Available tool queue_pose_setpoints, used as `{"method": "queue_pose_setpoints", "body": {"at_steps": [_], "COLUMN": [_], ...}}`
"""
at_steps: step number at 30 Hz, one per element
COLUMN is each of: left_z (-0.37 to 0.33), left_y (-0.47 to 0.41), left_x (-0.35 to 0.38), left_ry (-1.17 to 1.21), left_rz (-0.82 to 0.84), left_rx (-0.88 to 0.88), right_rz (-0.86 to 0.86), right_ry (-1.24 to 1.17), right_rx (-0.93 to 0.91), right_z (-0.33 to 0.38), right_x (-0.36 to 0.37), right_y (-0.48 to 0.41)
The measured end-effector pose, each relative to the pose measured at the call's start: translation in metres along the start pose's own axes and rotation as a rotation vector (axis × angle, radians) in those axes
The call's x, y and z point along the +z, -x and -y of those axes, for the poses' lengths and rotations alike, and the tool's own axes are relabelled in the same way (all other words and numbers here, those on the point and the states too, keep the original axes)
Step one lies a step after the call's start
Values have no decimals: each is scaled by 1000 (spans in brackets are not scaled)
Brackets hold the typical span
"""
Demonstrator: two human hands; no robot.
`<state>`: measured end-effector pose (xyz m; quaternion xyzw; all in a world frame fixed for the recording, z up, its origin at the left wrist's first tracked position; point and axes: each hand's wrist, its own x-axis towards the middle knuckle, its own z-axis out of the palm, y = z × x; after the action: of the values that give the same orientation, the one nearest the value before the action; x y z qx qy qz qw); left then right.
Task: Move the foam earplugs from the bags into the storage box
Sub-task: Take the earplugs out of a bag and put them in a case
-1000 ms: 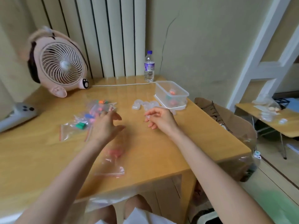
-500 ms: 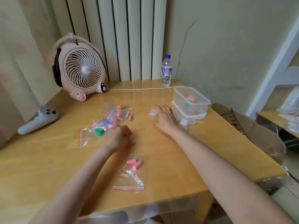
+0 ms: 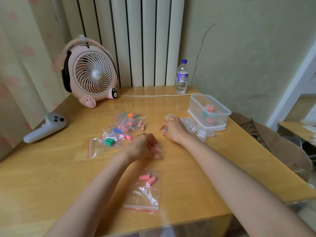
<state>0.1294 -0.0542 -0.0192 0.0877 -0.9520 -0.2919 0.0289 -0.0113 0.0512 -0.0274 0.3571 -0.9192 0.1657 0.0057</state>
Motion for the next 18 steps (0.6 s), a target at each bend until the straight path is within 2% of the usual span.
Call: {"method": "queue_pose_setpoints", "body": {"at_steps": [3,7,10,14,16,18], "left_z": [3,6,13,12,8,8], "left_y": [-2,0,-2,2,4,4], "left_x": [0,7,10,1,-3,-5], "left_ry": [-74,43,316,818,979,1110], "left_rz": [-17,-232,-349,-371,-410,-429], "left_rx": [35,71,40,-67,-113,-132], "right_rz": [15,-21,-43,-132,-247,-300], "right_ry": [-24,-47,-104,-83,-234,-562], "right_rx": [16,39,35,11,-14,-70], "right_z": [4,4,3,1,2,6], "right_x": [-3,-5,0,11,11,6], "right_y": [12,26,32,38,43,48]}}
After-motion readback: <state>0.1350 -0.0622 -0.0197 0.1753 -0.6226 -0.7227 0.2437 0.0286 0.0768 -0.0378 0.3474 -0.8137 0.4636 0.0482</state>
